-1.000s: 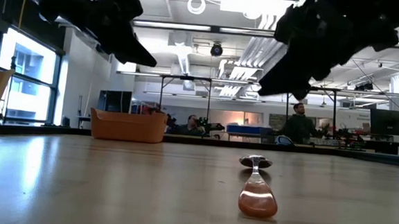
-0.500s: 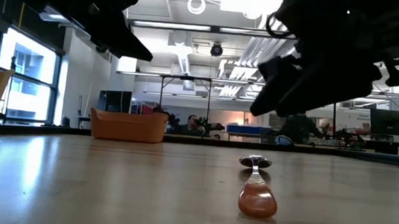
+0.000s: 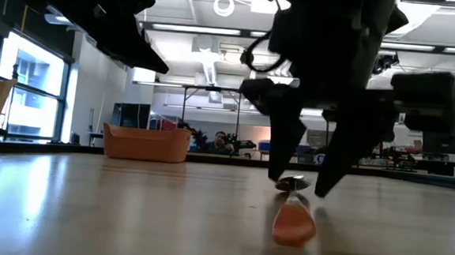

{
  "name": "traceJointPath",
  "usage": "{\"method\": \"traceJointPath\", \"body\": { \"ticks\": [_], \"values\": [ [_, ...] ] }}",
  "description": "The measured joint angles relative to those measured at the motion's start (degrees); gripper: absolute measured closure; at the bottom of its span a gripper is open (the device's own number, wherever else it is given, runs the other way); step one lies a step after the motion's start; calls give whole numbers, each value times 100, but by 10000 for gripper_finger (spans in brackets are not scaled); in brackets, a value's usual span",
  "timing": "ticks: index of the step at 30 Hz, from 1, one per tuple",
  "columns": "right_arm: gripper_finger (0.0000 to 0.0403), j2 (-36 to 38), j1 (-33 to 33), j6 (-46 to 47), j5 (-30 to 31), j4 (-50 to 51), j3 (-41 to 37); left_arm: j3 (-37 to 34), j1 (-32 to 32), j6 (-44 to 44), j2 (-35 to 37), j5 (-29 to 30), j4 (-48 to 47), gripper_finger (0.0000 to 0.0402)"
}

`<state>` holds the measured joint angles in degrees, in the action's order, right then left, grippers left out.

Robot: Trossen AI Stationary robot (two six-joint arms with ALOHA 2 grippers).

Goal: Sort silverware by color (type)
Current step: Put the orange spoon into the yellow bin

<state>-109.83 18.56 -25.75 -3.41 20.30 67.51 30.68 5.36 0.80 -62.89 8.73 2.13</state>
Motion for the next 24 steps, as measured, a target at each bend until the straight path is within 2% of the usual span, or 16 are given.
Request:
{"method": "traceJointPath", "body": {
  "ticks": [4, 7, 11, 14, 16, 19, 24],
  "values": [
    [211, -175, -124, -209, -279, 10, 26, 0, 1, 57, 0, 0, -142, 357],
    [237, -247, -179, -227, -371, -19, 28, 0, 1, 59, -22, 0, -113, 357],
    [310, -289, -225, -83, -408, -125, 31, 2, -2, 233, -76, 2, -59, 357],
    [372, -287, -281, 12, -216, -246, 52, 7, -2, 598, -161, 2, -34, 357],
    [392, -201, -283, -26, 56, -133, 50, 12, -2, 851, -297, -3, 62, 357],
    [392, 46, -311, -131, 669, 359, 26, 9, -4, 1184, -579, -213, 328, 356],
    [402, 654, -445, -507, 1726, 544, 44, 8, -4, 1579, -1276, -1135, 1267, 325]
  ]
}}
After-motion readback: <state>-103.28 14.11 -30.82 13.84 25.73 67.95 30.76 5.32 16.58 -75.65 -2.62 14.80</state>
